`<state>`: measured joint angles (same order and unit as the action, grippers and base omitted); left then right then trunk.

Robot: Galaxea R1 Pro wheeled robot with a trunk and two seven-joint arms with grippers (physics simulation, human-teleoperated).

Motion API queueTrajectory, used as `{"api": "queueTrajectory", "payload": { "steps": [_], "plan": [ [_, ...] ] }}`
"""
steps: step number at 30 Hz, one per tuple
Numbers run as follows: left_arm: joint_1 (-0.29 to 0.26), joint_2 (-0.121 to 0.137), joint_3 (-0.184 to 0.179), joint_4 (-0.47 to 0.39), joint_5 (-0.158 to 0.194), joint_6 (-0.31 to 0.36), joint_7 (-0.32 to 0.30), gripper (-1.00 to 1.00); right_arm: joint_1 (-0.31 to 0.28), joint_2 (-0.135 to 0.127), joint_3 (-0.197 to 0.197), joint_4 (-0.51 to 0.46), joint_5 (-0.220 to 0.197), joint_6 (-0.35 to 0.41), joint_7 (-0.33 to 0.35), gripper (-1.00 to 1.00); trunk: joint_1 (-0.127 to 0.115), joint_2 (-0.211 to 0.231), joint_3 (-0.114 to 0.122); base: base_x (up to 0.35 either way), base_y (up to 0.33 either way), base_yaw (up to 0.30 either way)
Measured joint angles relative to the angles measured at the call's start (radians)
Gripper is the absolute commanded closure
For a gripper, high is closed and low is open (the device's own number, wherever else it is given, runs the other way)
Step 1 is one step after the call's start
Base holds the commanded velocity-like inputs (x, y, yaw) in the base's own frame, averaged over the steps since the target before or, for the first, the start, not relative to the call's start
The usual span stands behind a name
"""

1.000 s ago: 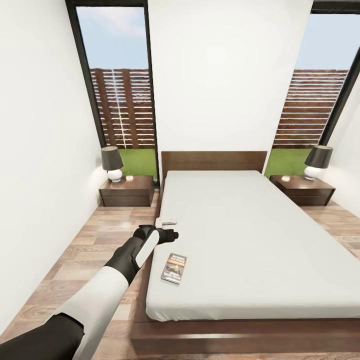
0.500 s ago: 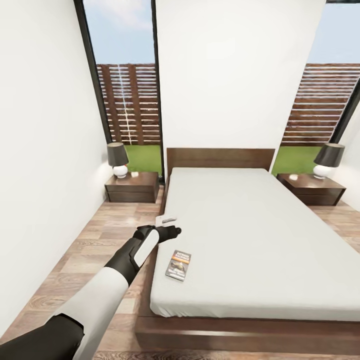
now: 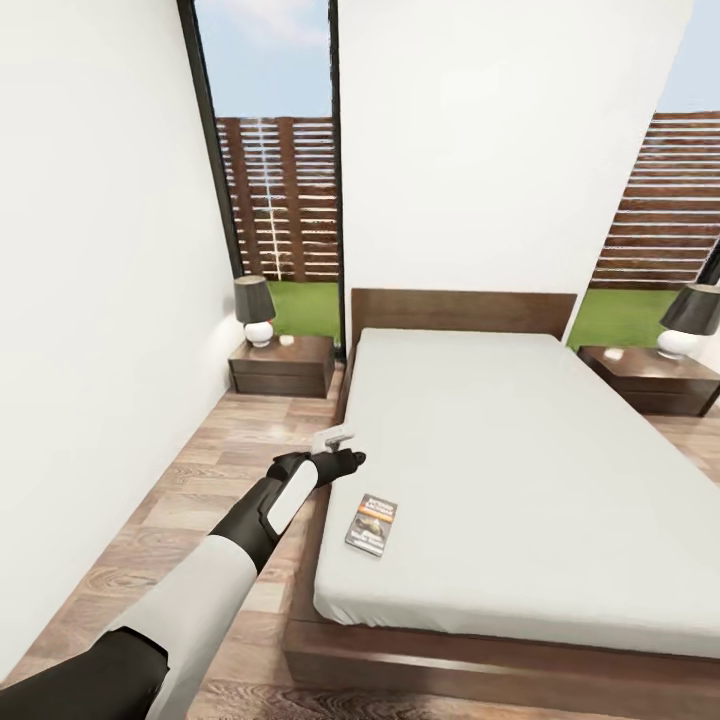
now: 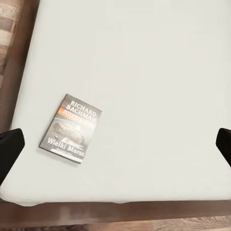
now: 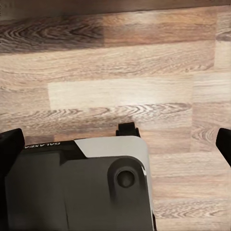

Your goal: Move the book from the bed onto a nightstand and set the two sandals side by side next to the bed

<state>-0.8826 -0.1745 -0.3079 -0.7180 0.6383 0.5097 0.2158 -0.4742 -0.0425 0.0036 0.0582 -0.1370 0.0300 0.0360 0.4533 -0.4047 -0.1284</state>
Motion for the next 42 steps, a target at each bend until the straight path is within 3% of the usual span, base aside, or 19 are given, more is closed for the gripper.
{"api": "queueTrajectory", "payload": {
  "steps": [8,11,13,15,16,17,20,21,27,42],
  "plan": [
    [0.000,0.000,0.000,0.001,0.000,-0.004,-0.008,-1.00,0.000,-0.004,-0.002,-0.001,0.000,0.005,0.006,-1.00,0.000,0.000,-0.012,0.000,0.000,0.141],
    [0.000,0.000,0.000,0.001,0.000,-0.004,-0.008,-1.00,0.000,-0.027,-0.002,-0.001,-0.001,0.006,0.007,-1.00,0.000,0.000,-0.016,0.000,0.000,0.142],
    [0.000,0.000,0.000,0.001,0.001,-0.004,-0.008,-1.00,0.000,-0.069,-0.002,-0.001,-0.001,0.007,0.007,-1.00,0.000,0.000,-0.019,0.000,0.000,0.142],
    [0.000,0.000,0.001,0.001,0.000,-0.004,-0.008,-1.00,0.000,-0.169,-0.001,0.003,-0.004,0.007,0.008,-1.00,0.000,0.000,-0.022,0.000,0.000,0.142],
    [0.000,0.000,0.001,0.001,0.000,-0.004,-0.008,-1.00,0.000,-0.191,-0.001,0.004,-0.003,0.007,0.008,-1.00,0.000,0.000,-0.024,0.000,0.000,0.142],
    [0.000,0.000,0.001,0.001,0.000,-0.004,-0.008,-1.00,0.000,-0.229,-0.001,0.009,-0.004,0.008,0.008,-1.00,0.000,0.000,-0.025,0.000,0.000,0.142],
    [0.000,0.000,0.001,0.000,0.000,-0.004,-0.008,-1.00,0.000,-0.302,-0.001,0.017,-0.004,0.008,0.008,-1.00,0.000,0.000,-0.030,0.000,0.000,0.142],
    [0.000,0.000,0.001,0.000,-0.001,-0.004,-0.008,-1.00,0.000,-0.316,-0.001,0.019,-0.004,0.008,0.008,-1.00,0.000,0.000,-0.031,0.000,0.000,0.142],
    [0.000,0.000,0.001,0.000,-0.001,-0.004,-0.009,-1.00,0.000,-0.336,0.000,0.021,-0.004,0.008,0.008,-1.00,0.000,0.000,-0.040,0.000,0.000,0.137],
    [0.000,0.000,0.001,0.001,0.000,-0.005,-0.008,-1.00,0.000,-0.339,0.000,0.022,-0.004,0.007,0.008,-1.00,0.000,0.000,-0.063,0.000,0.000,-0.089]
  ]
}}
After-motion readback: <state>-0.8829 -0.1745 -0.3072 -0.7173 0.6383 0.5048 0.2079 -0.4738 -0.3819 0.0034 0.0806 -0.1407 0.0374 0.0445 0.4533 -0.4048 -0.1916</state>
